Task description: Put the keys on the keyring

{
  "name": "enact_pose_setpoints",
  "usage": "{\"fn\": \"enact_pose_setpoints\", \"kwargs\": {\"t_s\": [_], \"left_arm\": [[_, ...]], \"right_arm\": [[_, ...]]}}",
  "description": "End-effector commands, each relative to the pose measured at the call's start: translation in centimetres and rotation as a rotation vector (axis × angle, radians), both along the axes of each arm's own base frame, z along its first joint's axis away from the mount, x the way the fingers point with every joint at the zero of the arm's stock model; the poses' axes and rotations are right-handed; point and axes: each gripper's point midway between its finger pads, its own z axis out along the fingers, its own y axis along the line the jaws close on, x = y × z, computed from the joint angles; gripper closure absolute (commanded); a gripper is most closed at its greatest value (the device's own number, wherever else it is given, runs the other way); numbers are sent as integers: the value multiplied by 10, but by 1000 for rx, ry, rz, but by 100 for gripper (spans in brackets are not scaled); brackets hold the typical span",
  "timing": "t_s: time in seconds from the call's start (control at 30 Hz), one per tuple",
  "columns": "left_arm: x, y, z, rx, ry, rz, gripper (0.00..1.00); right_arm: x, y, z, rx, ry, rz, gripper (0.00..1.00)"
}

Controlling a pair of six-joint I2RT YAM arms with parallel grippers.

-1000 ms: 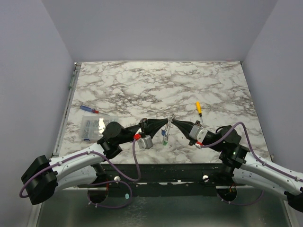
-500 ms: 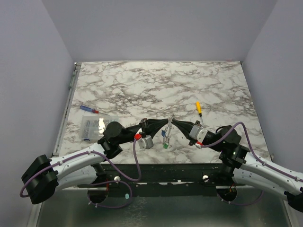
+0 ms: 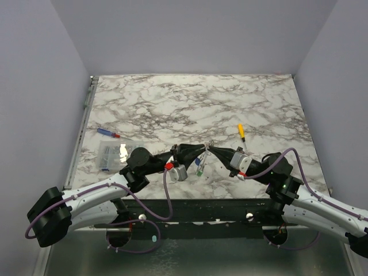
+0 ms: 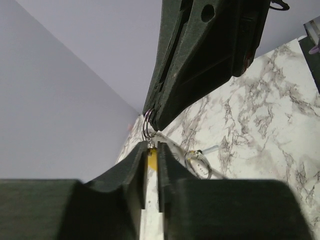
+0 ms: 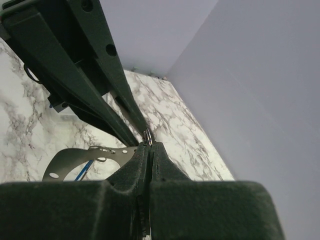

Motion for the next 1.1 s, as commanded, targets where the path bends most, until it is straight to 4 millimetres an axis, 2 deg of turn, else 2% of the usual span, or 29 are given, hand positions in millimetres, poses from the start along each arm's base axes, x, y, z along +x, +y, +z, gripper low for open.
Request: {"fn": "enact_pose_setpoints", "kwargs": {"t_s": [0.0,0.1,0.47,0.93,1.0,1.07], "left_arm": [[3,3,-2,16,-1,29,73],[6,7,1,11,-9,50,68],[-7,1,-1,27,5,-27,69],[-20,-7,-10,61,23,-118,73],[-21,-7,-9,61,24,-125,76],[-21,-8,-9,63,26,-127,88]], "right_arm": [[-5,-2,22,55,-49,15,99],[-4,-3,17,37,-48,6,99],[-4,3,0,-45,-38,31,99],[-14,10,-1,-51,-24,95,99],[-16,11,-3,-55,-21,109,99],[-18,13,-4,-59,-18,124,99]]}}
